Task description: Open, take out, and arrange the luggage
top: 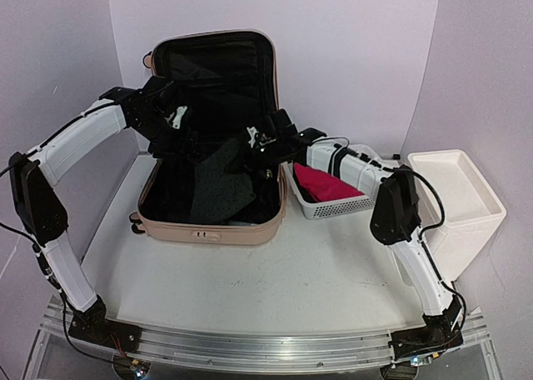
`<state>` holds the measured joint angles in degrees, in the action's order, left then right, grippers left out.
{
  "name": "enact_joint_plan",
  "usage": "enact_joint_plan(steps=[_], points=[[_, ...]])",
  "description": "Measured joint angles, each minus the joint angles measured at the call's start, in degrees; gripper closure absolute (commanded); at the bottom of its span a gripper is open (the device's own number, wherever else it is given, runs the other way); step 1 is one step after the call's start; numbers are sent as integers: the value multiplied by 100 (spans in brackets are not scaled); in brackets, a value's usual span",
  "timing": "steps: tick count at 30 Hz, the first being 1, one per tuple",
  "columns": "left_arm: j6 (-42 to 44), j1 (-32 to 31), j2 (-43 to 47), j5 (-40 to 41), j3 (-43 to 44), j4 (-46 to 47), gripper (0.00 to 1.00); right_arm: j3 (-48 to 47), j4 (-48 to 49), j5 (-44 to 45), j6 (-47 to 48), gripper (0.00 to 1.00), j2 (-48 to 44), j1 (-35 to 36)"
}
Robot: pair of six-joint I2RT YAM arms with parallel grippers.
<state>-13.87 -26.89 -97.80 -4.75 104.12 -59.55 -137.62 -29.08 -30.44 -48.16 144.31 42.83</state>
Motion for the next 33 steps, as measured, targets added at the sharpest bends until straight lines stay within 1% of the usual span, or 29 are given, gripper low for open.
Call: enact_joint_plan(steps=[3,7,11,15,18,23,33], points=[[50,48,-284,-24,26,20,29,315,-140,-304,470,100,-568,-52],[61,140,-557,-109,238,31,30,428,-472,-837,680,100,-1005,-247],[48,258,-682,-229,433,116,30,476,-850,-1340,798,100,-1202,-734],[35,398,-734,-358,466,175,31,647,-1255,-1626,992,100,-1325,-1276],[0,476,-798,-450,466,203,31,614,-1864,-1646,1410,100,-1346,-1663],[-94,531,-855,-573,466,225,32,256,-3097,-1541,2253,100,-1360,-2236],[-317,531,-1097,-826,780,293,34,120,-4089,-1650,3703,100,-1453,-3071]])
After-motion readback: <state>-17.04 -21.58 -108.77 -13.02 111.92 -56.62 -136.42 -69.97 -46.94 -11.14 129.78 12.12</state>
